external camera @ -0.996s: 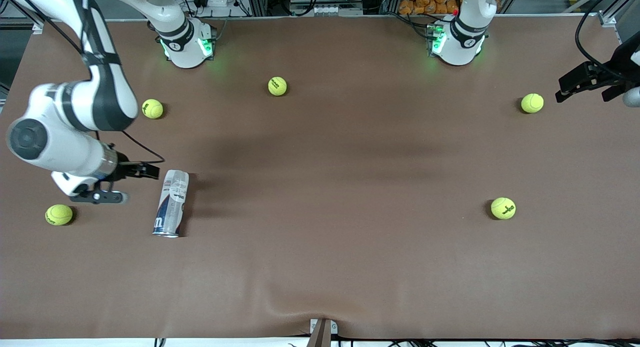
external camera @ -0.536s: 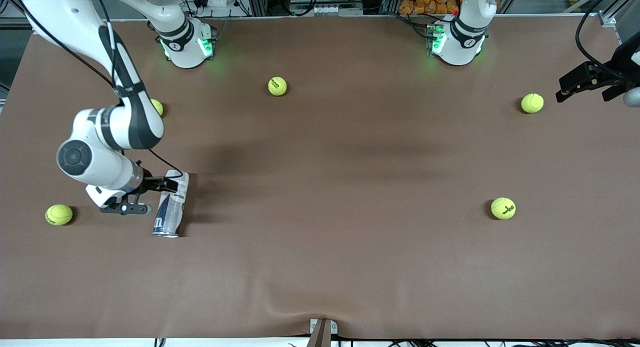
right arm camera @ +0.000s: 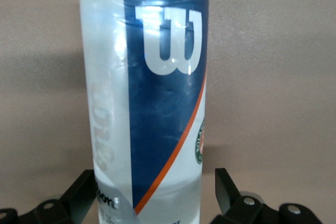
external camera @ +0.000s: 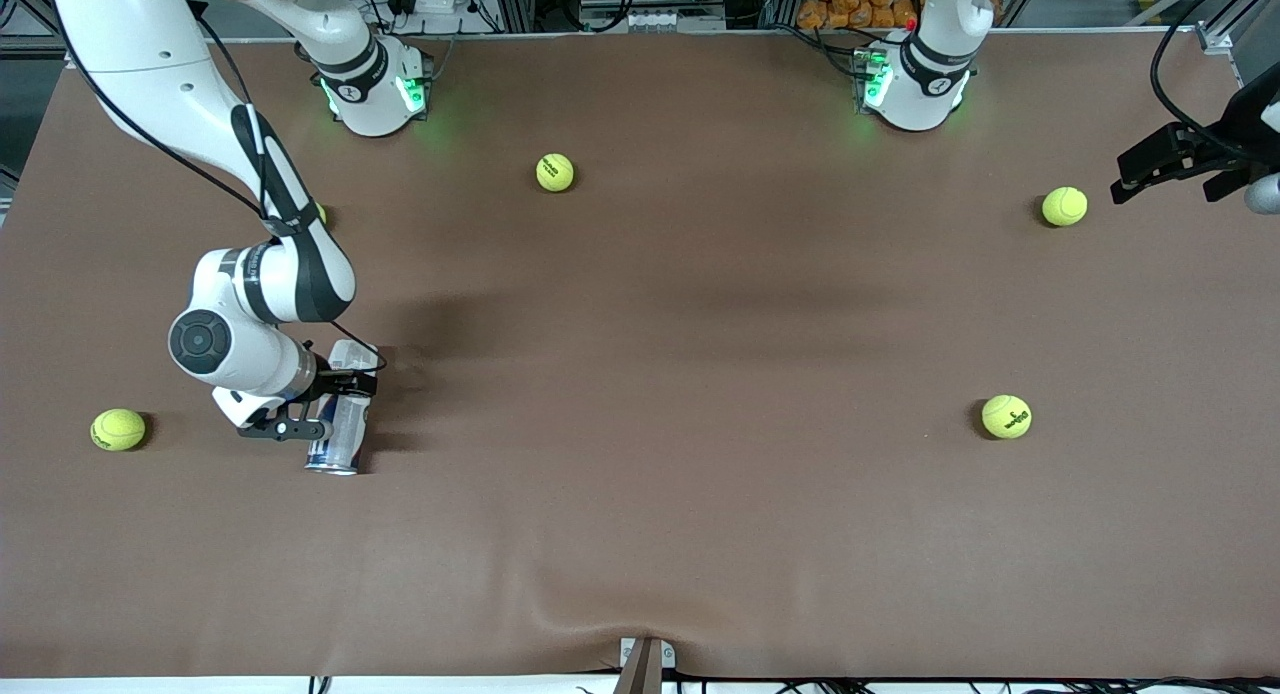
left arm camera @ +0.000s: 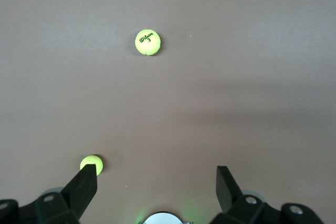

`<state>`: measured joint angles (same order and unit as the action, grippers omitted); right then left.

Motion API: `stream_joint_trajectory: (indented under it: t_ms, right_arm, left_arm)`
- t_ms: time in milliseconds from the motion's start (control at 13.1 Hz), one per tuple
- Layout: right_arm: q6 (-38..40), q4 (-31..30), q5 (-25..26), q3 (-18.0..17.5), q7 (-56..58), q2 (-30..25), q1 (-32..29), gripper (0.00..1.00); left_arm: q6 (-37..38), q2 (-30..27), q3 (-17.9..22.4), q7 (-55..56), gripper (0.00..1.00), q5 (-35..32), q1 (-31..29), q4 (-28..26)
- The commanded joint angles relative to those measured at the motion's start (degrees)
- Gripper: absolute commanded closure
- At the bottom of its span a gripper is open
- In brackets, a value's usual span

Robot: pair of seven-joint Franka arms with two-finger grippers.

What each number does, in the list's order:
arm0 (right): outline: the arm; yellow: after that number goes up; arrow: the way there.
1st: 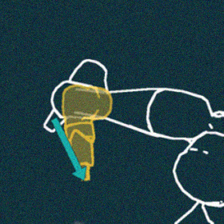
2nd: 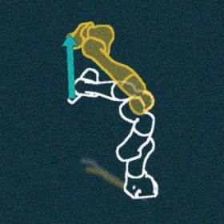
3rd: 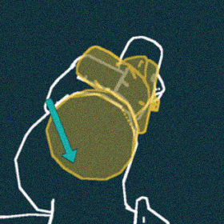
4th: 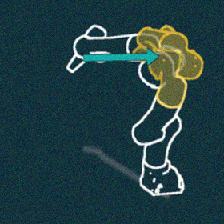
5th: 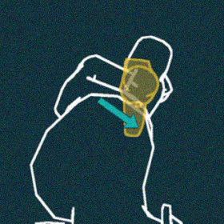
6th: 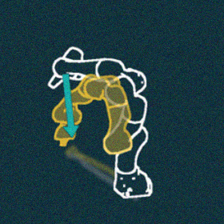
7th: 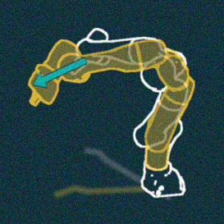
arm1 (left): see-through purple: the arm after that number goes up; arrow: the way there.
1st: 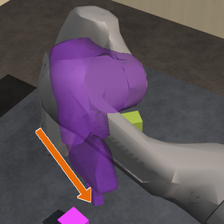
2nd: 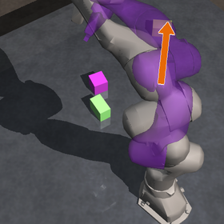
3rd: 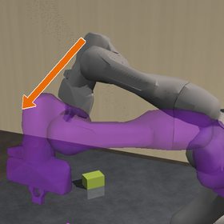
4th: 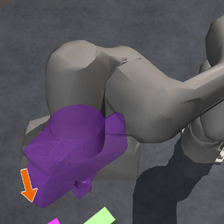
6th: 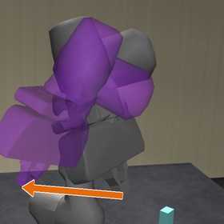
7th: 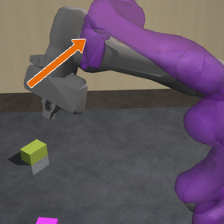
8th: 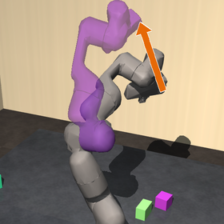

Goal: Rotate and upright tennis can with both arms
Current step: 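Reach the right gripper to the lying Wilson can and grasp it, then carry the can with the right gripper to the table center, lay it down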

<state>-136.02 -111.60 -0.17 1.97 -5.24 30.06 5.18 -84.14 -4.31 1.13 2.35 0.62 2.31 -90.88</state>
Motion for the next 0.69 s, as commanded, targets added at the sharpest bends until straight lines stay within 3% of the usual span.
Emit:
stream_joint_trajectory:
  t_ms: [0,153,306,460,613]
  right_arm:
    - [-0.7,-0.2,0.5,0.1,-1.1,0.3,0.3,0.05]
    - [-1.3,0.1,0.6,0.1,-1.3,1.2,0.1,0.14]
    - [-1.1,0.5,0.5,0.1,-1.3,1.2,0.0,0.29]
    - [0.3,2.3,0.6,0.1,-1.2,0.8,0.7,0.32]
    - [7.6,7.5,0.7,0.1,-1.2,-0.6,4.6,0.31]
  left_arm:
    - [0.7,-0.3,-0.1,-1.1,0.00,0.8,-0.1,0.2]
    - [0.7,-0.3,-0.1,-1.1,0.00,0.8,-0.2,0.3]
    - [0.7,-0.2,-0.1,-1.1,0.00,0.8,-0.2,0.2]
    - [0.7,0.0,-0.1,-1.0,0.00,0.8,-0.2,0.2]
    - [0.7,0.0,-0.1,-0.9,0.00,0.8,0.0,0.4]
